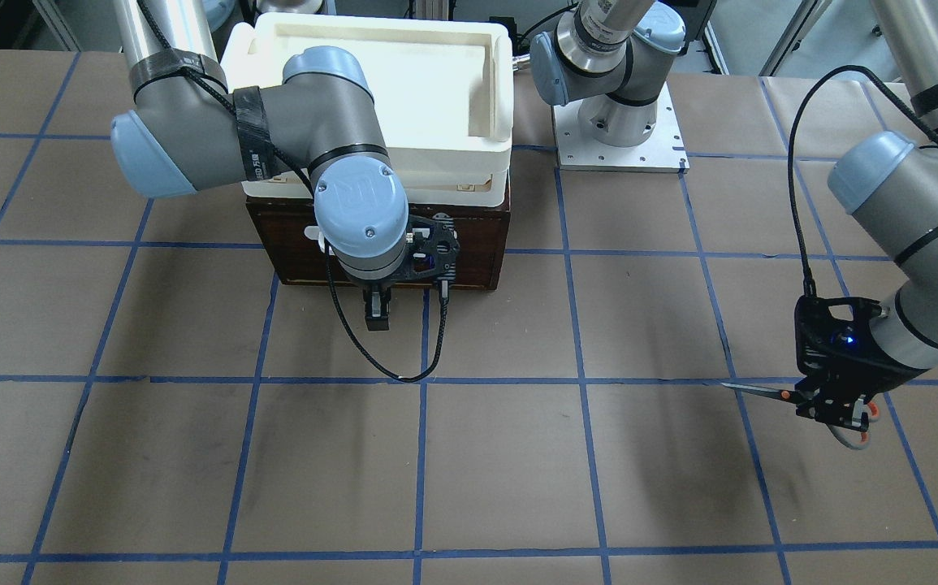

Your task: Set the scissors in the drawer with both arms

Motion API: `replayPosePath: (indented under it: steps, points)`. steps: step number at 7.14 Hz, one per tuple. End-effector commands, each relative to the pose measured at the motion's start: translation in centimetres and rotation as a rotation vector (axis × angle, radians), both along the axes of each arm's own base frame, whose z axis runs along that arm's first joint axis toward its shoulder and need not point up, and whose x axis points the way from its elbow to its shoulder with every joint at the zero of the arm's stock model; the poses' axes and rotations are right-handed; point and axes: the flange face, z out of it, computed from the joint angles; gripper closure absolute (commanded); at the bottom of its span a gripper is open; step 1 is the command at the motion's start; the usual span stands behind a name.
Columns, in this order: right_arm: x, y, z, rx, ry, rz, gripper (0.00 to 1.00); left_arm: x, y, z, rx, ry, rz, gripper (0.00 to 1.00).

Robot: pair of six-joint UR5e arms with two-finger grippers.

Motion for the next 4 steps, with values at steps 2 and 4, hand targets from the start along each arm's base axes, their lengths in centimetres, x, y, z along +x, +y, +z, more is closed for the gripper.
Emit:
replayPosePath:
  steps: [2, 4]
  points:
    - [0.54, -1.94, 0.18, -0.02, -0.006, -0.001, 0.0, 0.01, -0.02, -0.1, 0.002, 0.001, 0.0, 1.0]
    - [0.42, -2.48, 0.35, -0.047, -0.016, -0.004, 0.0, -0.01, -0.02, -0.25, 0.015, -0.034, -0.007, 1.0]
